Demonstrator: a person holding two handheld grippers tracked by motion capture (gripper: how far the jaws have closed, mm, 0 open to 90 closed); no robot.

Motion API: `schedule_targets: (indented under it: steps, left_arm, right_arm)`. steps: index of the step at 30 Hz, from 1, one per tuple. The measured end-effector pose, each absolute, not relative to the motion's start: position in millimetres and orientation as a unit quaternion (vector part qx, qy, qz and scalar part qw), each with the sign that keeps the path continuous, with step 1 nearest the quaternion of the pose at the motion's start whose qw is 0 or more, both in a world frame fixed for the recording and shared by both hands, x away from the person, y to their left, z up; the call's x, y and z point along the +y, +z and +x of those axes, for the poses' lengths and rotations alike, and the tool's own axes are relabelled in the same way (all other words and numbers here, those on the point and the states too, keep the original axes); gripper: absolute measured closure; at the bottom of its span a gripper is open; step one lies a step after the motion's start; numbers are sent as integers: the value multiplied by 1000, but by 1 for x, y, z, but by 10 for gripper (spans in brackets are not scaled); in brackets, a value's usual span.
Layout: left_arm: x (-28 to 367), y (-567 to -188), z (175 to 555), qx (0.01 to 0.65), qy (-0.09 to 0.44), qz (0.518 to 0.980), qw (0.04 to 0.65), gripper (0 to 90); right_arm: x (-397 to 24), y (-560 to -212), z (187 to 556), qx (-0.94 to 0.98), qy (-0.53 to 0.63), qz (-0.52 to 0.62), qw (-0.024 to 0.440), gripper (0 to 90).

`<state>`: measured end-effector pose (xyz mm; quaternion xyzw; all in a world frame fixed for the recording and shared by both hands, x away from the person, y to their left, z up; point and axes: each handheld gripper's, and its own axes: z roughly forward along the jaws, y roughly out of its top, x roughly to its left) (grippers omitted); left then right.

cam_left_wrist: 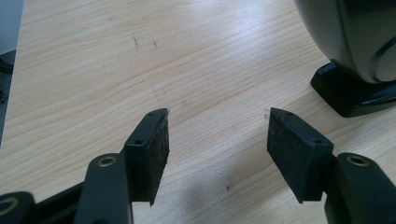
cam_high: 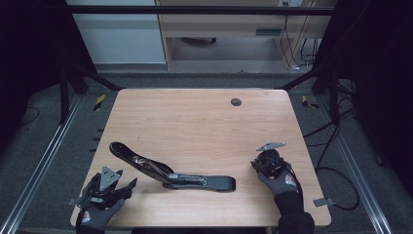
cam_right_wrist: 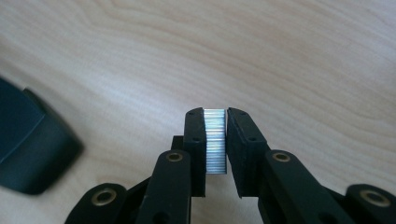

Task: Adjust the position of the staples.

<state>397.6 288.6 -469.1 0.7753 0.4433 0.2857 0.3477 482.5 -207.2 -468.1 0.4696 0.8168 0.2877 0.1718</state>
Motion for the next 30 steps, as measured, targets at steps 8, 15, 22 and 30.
schedule_targets:
  steps: [8,15,22,30]
  left_arm:
    - [289,-469,397,444,286,775,348,388]
    - [289,-469,397,443,287,776,346,388]
    - [288,-470,397,443,285,776,346,388]
    - [289,-469,397,443,285,776,346,386]
  right_arm:
    - [-217,-475,459,837,291,436,155,785]
    - [-216,-482,448,848,291,419,140,784]
    - [-216,-484,448,850,288,417,140,783]
    - [-216,-481,448,848,289,423,140,747]
